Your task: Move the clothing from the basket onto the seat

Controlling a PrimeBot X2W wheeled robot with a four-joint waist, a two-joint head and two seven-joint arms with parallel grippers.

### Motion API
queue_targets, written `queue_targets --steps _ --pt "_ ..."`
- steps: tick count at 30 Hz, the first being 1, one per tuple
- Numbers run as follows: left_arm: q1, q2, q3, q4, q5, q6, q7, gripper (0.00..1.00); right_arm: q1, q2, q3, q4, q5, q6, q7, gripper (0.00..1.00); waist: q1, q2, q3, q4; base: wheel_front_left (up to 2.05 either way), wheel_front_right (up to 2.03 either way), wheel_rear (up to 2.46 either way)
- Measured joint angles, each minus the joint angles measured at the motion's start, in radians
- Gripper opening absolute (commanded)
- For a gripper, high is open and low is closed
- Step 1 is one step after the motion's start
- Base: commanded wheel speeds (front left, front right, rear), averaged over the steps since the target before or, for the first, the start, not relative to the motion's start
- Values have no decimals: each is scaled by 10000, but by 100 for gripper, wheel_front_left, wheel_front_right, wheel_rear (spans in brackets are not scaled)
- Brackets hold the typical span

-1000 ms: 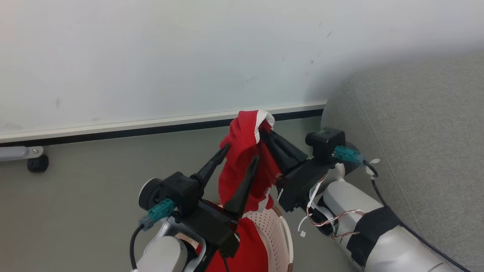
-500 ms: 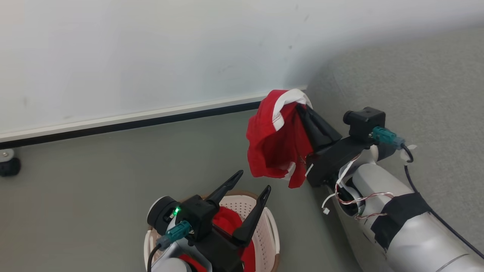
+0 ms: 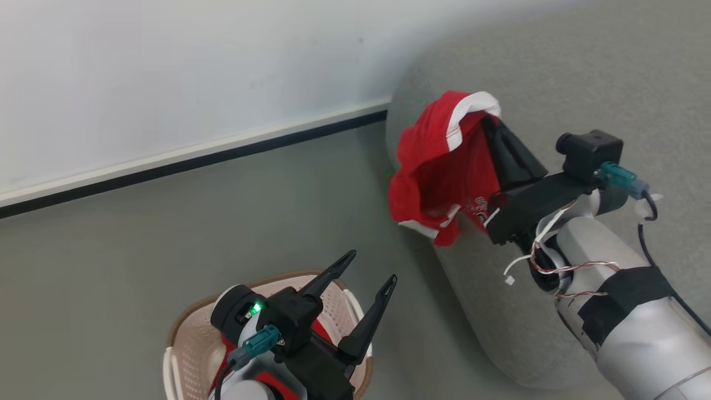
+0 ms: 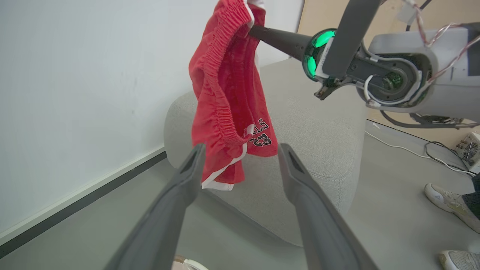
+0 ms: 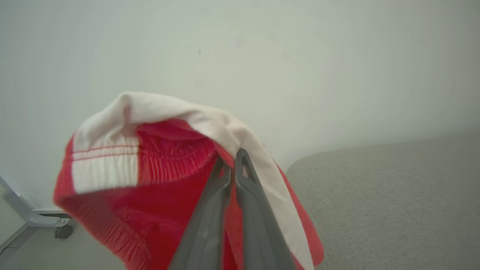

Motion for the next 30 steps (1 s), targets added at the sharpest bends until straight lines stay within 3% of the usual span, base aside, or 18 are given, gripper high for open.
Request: queue_targets --steps 15,30 --pt "-646 144 -134 -675 364 -6 635 100 -1296 -1277 -1710 -259 -31 -263 -2 0 0 0 1200 -1172 0 0 0" --pt "-1414 313 -290 -1358 454 -174 1227 100 -2607 -2780 -3434 372 134 -433 -73 0 0 0 2729 -1256 0 0 0"
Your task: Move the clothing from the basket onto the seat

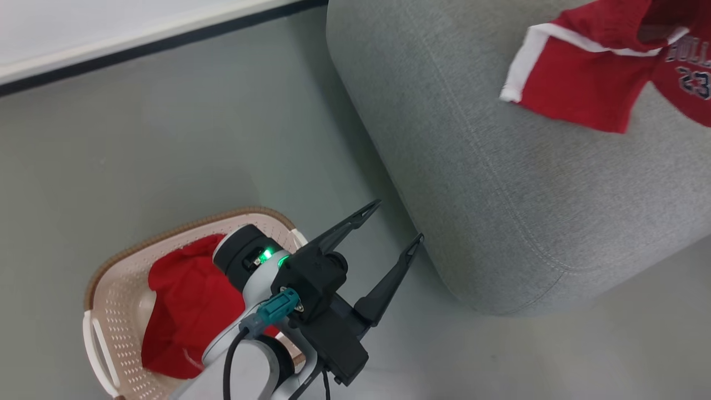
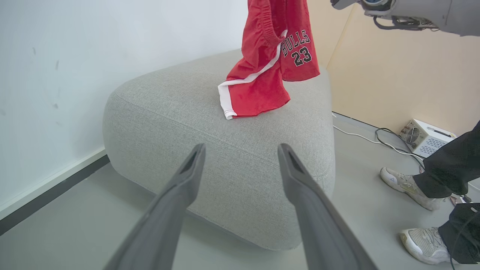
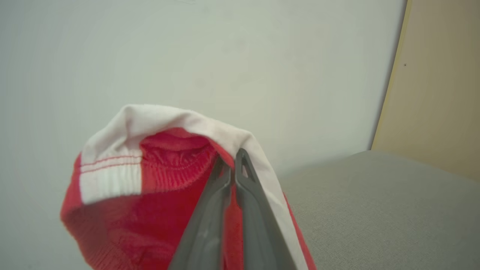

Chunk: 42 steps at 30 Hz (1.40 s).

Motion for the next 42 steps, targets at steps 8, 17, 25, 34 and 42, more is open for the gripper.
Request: queue_targets --steps 8,17,25,34,42 --pt "-479 92 8 -351 92 -6 301 100 -478 -257 -456 566 82 13 0 0 1 0 797 197 0 0 0" --pt "-894 328 102 -562 176 -79 570 100 -468 194 -709 1298 284 107 -2 0 1 -1 1654 263 0 0 0" --pt "-1210 334 109 -520 184 -90 640 100 -343 593 -940 2130 466 144 -2 0 0 0 2074 254 0 0 0" --pt "-1240 337 111 -337 182 -163 545 100 -65 792 -1285 2851 777 307 -2 32 -1 -1 2020 350 0 0 0" --pt "-1244 186 92 146 121 -167 211 100 -59 805 -1175 3166 489 454 -2 100 -1 -1 1615 437 0 0 0"
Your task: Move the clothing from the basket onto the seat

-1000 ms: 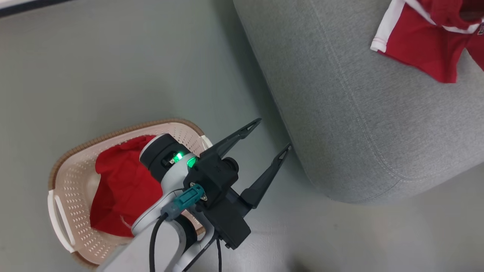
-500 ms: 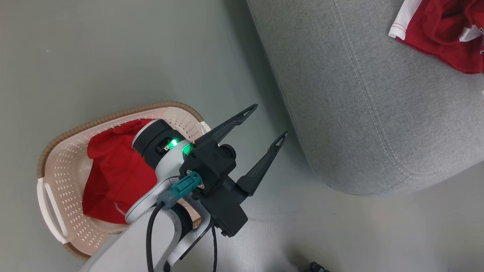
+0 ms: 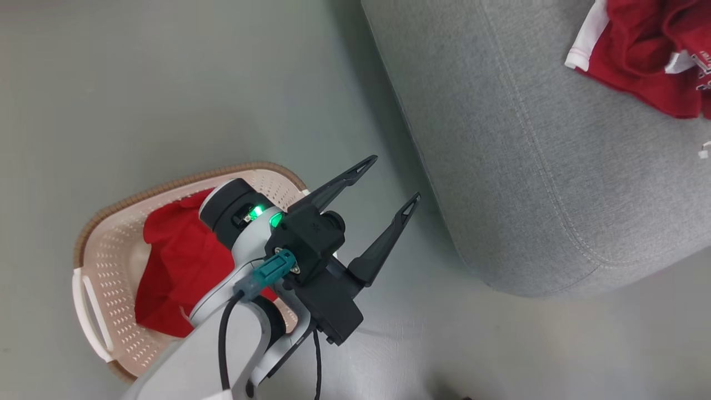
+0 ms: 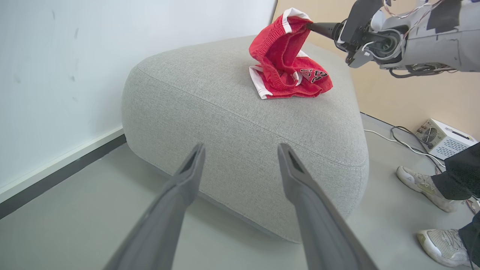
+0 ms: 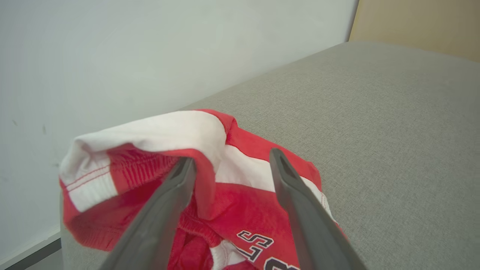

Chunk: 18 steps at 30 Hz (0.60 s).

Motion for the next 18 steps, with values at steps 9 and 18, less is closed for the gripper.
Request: queue_targets --steps 9,18 --pt "67 -102 92 560 -132 2 -508 100 446 387 337 219 -520 173 2 100 -1 -1 -751 131 0 0 0" --pt "489 -288 297 1070 -253 199 -1074 100 1125 389 497 0 -974 257 2 100 -1 -1 -1638 410 0 0 0"
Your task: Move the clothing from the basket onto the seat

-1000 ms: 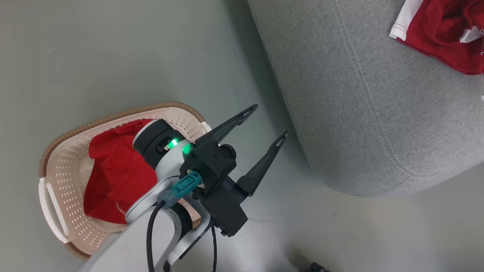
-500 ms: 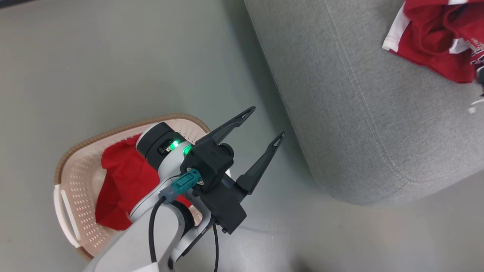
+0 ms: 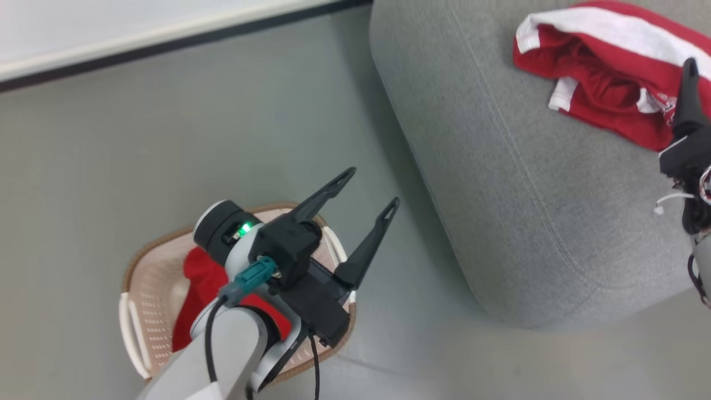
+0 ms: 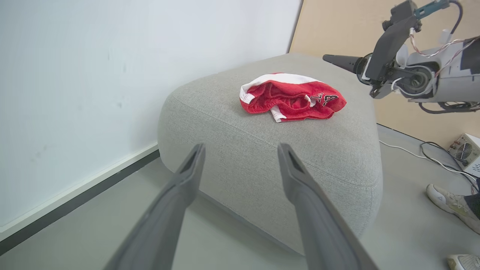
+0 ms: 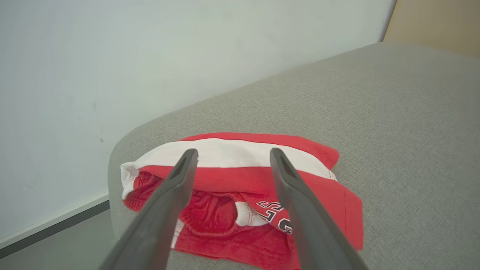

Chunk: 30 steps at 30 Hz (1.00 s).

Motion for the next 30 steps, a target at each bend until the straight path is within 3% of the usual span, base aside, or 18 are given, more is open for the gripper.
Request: queue_targets --steps 14,30 --pt "1033 117 1032 399 -422 800 -809 100 1766 466 230 -1779 -738 -17 0 100 -1 0 -1233 846 0 0 0" --pt "2145 460 1927 573 -706 1494 -1329 100 4053 1170 738 -4439 -1620 -451 0 100 0 -1 -2333 1730 0 0 0"
